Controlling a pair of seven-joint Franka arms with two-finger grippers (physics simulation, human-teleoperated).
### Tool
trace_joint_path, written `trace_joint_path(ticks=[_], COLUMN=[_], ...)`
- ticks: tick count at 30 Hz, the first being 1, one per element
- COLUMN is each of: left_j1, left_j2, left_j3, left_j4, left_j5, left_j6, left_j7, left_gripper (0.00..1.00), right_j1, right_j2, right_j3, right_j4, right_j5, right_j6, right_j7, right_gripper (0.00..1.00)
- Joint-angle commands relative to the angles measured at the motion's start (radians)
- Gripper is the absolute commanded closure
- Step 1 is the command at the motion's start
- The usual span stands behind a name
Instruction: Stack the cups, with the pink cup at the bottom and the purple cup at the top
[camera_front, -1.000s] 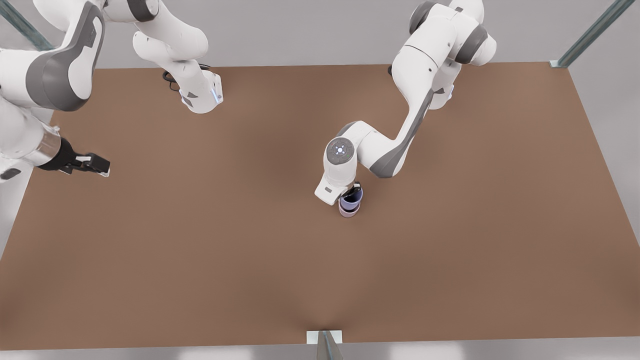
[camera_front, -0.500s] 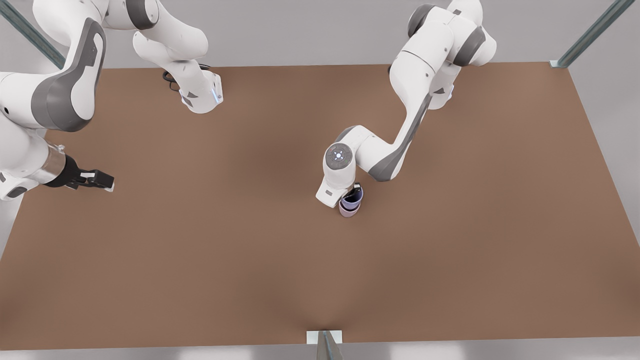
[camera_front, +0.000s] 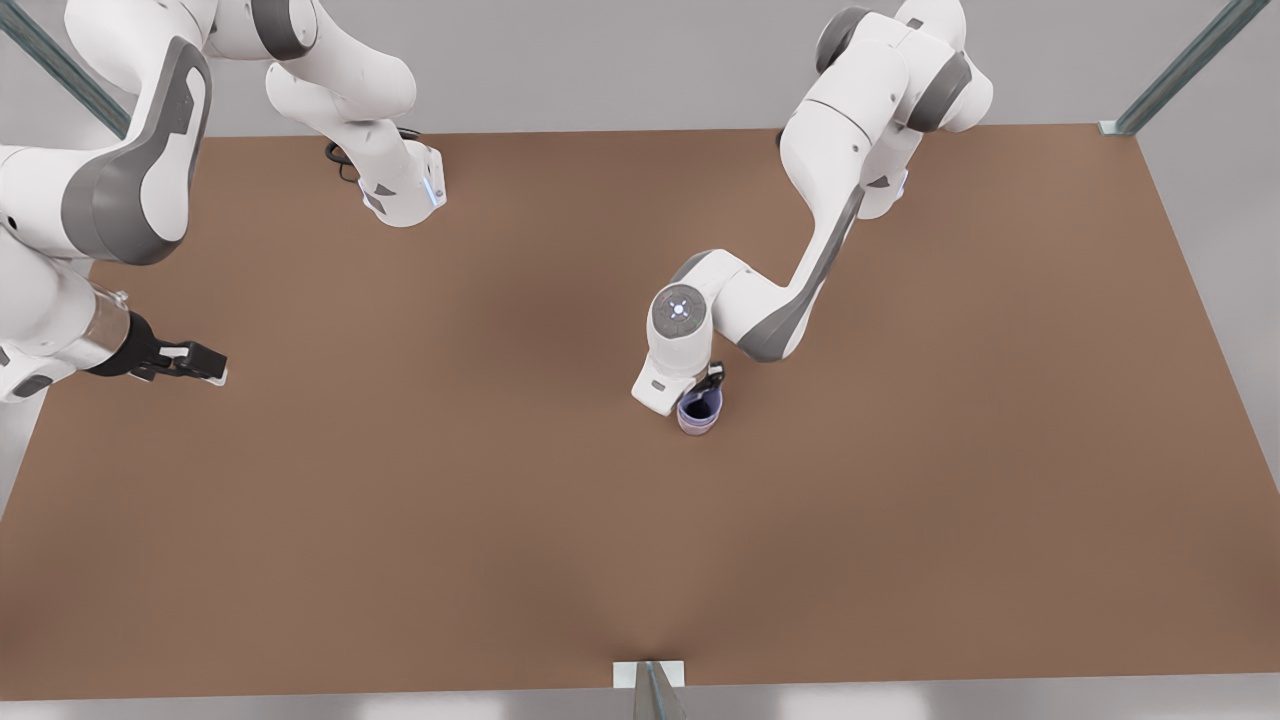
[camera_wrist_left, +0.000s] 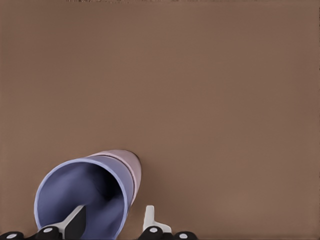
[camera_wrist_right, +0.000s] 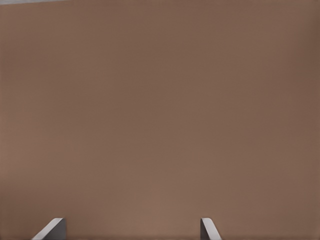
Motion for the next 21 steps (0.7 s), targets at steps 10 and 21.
trace_joint_path(ticks=[10,21], left_j1=[0.014,0.577], left_j2=[-0.128,-0.368], left_j3=[0.234,-0.123], left_j4=[0.018,0.028], left_j5=[-0.119,0.015], left_j6=[-0.165,-0.328], left_j7=[0.453,1.024], left_gripper=[0.0,0.0], right_j1=[-0.005,-0.005], right_j2=[0.001,0.003], right_j3=[0.0,0.0], right_j4=[0.004,0.002], right_j5=[-0.001,0.001], right_j6=[0.002,0.004], right_j7=[-0.005,-0.007], right_gripper=[0.0,0.0])
